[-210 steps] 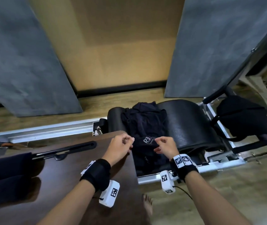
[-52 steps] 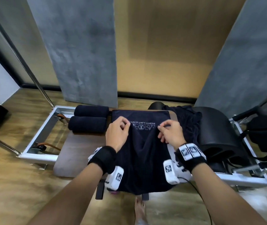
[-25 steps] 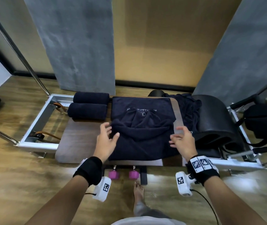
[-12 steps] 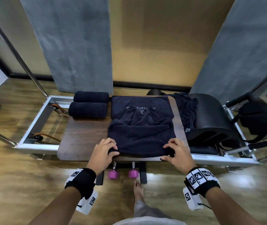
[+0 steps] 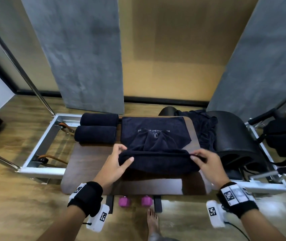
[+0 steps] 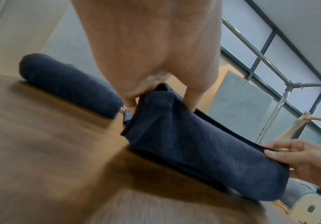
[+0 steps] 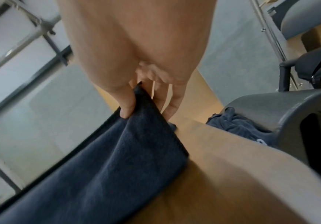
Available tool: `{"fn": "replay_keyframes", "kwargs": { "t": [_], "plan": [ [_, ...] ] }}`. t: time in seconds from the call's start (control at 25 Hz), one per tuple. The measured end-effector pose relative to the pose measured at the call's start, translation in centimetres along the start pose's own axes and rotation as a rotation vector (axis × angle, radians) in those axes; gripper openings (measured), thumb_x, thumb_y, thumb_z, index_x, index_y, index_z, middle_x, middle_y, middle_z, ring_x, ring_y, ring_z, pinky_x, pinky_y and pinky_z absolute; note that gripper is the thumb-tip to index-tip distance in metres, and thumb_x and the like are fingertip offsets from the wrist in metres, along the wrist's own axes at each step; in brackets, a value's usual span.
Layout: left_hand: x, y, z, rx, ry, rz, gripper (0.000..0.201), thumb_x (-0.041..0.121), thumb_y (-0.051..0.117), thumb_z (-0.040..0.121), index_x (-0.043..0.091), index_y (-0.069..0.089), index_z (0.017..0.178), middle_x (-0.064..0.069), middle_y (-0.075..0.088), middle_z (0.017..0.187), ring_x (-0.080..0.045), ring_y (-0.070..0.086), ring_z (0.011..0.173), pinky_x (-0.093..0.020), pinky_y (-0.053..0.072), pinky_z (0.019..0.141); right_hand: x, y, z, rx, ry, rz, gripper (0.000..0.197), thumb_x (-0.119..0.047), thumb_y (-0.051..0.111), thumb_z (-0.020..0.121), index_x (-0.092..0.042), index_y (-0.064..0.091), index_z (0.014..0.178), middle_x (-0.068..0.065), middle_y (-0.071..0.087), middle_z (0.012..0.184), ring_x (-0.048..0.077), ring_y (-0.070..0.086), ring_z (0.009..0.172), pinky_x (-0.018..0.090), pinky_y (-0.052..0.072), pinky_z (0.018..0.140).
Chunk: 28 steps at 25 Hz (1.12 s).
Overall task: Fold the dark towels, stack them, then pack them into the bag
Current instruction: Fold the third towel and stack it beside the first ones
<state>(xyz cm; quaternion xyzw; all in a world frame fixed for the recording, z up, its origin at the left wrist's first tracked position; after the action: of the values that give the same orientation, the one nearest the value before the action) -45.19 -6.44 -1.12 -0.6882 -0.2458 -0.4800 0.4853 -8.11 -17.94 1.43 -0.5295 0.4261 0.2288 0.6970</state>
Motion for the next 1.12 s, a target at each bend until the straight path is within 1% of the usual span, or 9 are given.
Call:
{"fn": "replay_keyframes", "kwargs": {
  "t": [0.12, 0.24, 0.32, 0.44, 0.64, 0.76, 0.88, 0.96, 1.12],
  "plan": [
    [1.9, -1.4, 3.4, 0.064, 0.087, -0.002, 0.017, 0.035, 0.062, 0.106, 0.032, 0.046, 0.111, 0.005, 0.071, 0.106, -0.008, 0.067, 0.101, -0.031, 0.053, 0.087, -1.9, -2.1, 5.1, 0.021, -0.001, 0.137, 0.012, -0.006, 0.079, 0.089, -0.018, 0.078, 0.091, -0.002, 0.078, 0.090, 0.012, 0.073, 0.091, 0.033, 0.056, 0.087],
    [3.8, -2.8, 7.6, 0.199, 0.177, 0.060, 0.011, 0.019, 0.064, 0.105, 0.026, 0.056, 0.101, 0.007, 0.071, 0.090, -0.005, 0.067, 0.090, -0.020, 0.047, 0.079, -3.0, -3.2, 10.5, 0.062, -0.006, 0.163, 0.008, -0.008, 0.079, 0.090, -0.016, 0.080, 0.091, -0.002, 0.078, 0.088, 0.015, 0.072, 0.090, 0.038, 0.057, 0.086],
    [4.9, -3.7, 10.5, 0.282, 0.172, 0.107, 0.008, 0.020, 0.067, 0.104, 0.021, 0.064, 0.096, 0.010, 0.072, 0.087, -0.004, 0.068, 0.089, -0.018, 0.047, 0.078, -3.0, -3.2, 14.2, 0.064, -0.031, 0.106, 0.007, -0.008, 0.077, 0.091, -0.013, 0.080, 0.094, -0.003, 0.078, 0.091, 0.017, 0.072, 0.094, 0.041, 0.055, 0.090],
    [5.3, -4.9, 14.5, 0.413, 0.119, 0.236, 0.023, 0.028, 0.063, 0.106, 0.018, 0.068, 0.086, 0.009, 0.065, 0.072, -0.010, 0.060, 0.069, -0.031, 0.040, 0.070, -1.4, -2.1, 19.4, 0.015, 0.037, 0.061, 0.008, -0.007, 0.076, 0.092, -0.013, 0.080, 0.095, 0.002, 0.078, 0.097, 0.024, 0.071, 0.101, 0.043, 0.054, 0.096],
    [4.3, -3.9, 19.7, 0.423, -0.200, 0.534, 0.046, 0.043, 0.042, 0.112, 0.015, 0.050, 0.076, -0.012, 0.067, 0.090, -0.047, 0.065, 0.088, -0.045, 0.044, 0.071, 2.2, 1.1, 24.9, -0.026, 0.218, -0.076, 0.006, -0.015, 0.083, 0.086, -0.019, 0.080, 0.084, 0.000, 0.077, 0.086, 0.021, 0.072, 0.094, 0.035, 0.056, 0.087],
    [2.6, -2.5, 21.9, 0.335, -0.351, 0.507, 0.052, 0.053, 0.037, 0.110, 0.011, 0.059, 0.090, -0.016, 0.069, 0.097, -0.046, 0.066, 0.097, -0.045, 0.046, 0.075, 4.1, 2.8, 26.5, -0.091, 0.275, -0.190, 0.004, -0.021, 0.083, 0.088, -0.020, 0.081, 0.084, -0.003, 0.074, 0.085, 0.020, 0.069, 0.093, 0.033, 0.054, 0.085],
    [1.5, -1.2, 22.7, 0.195, -0.385, 0.468, 0.044, 0.063, 0.064, 0.096, 0.019, 0.061, 0.100, -0.001, 0.066, 0.093, -0.029, 0.062, 0.093, -0.040, 0.044, 0.077, 5.2, 3.8, 26.8, -0.122, 0.284, -0.250, 0.005, -0.024, 0.082, 0.088, -0.022, 0.080, 0.084, -0.002, 0.072, 0.086, 0.020, 0.067, 0.092, 0.036, 0.054, 0.085],
    [1.0, -0.6, 22.9, 0.124, -0.394, 0.496, 0.037, 0.052, 0.078, 0.090, 0.024, 0.062, 0.108, 0.004, 0.063, 0.098, -0.023, 0.058, 0.095, -0.038, 0.045, 0.079, 5.6, 4.1, 26.8, -0.122, 0.282, -0.263, 0.006, -0.025, 0.082, 0.088, -0.023, 0.079, 0.083, -0.002, 0.070, 0.084, 0.020, 0.067, 0.091, 0.038, 0.055, 0.084],
    [0.8, -0.6, 22.9, 0.234, -0.361, 0.534, 0.015, 0.029, 0.063, 0.105, 0.013, 0.065, 0.106, -0.005, 0.060, 0.111, -0.037, 0.065, 0.100, -0.044, 0.052, 0.080, 5.9, 4.3, 26.6, -0.100, 0.246, -0.268, 0.008, -0.023, 0.084, 0.086, -0.024, 0.076, 0.085, -0.006, 0.066, 0.077, 0.020, 0.067, 0.089, 0.036, 0.055, 0.082]
  ]
}}
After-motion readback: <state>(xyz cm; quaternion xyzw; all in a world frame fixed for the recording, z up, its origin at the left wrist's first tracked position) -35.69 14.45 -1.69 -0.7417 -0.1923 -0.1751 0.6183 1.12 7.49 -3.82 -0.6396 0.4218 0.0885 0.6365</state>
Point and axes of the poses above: each hand's wrist, its own z-axis towards the middle knuckle, its own y-axis out of the palm, x = y × z, the point moved 6 cm from there along z, towards the middle knuckle
